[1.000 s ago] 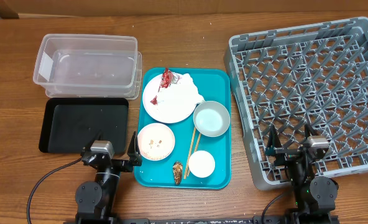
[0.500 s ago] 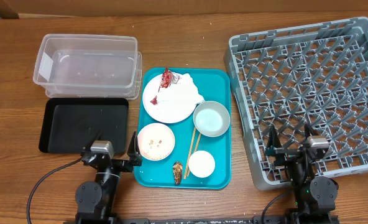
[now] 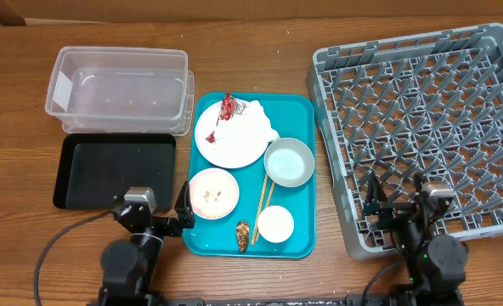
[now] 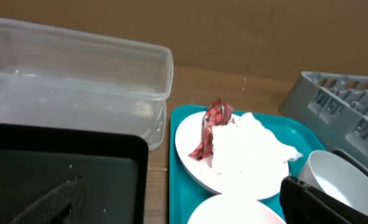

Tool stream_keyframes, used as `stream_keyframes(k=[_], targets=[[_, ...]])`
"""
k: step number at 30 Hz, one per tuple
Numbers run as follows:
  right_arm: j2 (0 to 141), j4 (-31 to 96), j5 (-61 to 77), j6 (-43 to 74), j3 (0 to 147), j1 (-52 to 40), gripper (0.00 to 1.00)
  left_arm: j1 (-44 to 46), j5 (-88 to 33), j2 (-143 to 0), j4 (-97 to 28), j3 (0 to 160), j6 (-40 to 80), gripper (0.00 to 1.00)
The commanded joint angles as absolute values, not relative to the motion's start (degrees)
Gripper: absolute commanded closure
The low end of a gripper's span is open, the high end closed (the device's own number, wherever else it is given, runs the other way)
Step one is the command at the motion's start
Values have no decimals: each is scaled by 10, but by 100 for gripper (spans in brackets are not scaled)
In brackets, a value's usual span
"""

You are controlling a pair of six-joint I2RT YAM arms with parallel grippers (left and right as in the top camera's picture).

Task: Sort waste into correct bins and load items into the dishwasher
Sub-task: 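Raise the left gripper from rest toward the white plate, then grasp the red wrapper and tissue on the white plate with left gripper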

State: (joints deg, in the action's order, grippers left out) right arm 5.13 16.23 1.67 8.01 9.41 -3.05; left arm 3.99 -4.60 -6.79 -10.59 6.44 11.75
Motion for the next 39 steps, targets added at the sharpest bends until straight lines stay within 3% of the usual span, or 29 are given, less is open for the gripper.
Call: stream_keyframes(k=[1, 14, 20, 27, 30, 39], targets=[[102, 189, 20, 119, 181, -32, 0, 37, -61, -135, -133, 150, 86, 0], [420, 534, 22, 126, 537, -32, 0, 38, -75, -481, -438, 512, 60, 0], [494, 605, 27, 121, 609, -32, 0, 38, -76, -561, -519, 611, 82, 1], [502, 613, 26, 120, 616, -32, 0, 38, -106, -588, -430, 616, 105, 0], [502, 612, 26, 120, 616, -32, 0, 42, -136, -616, -369, 616, 105, 4], [502, 615, 27, 120, 616, -32, 0, 129, -130, -807, -217, 616, 103, 7]])
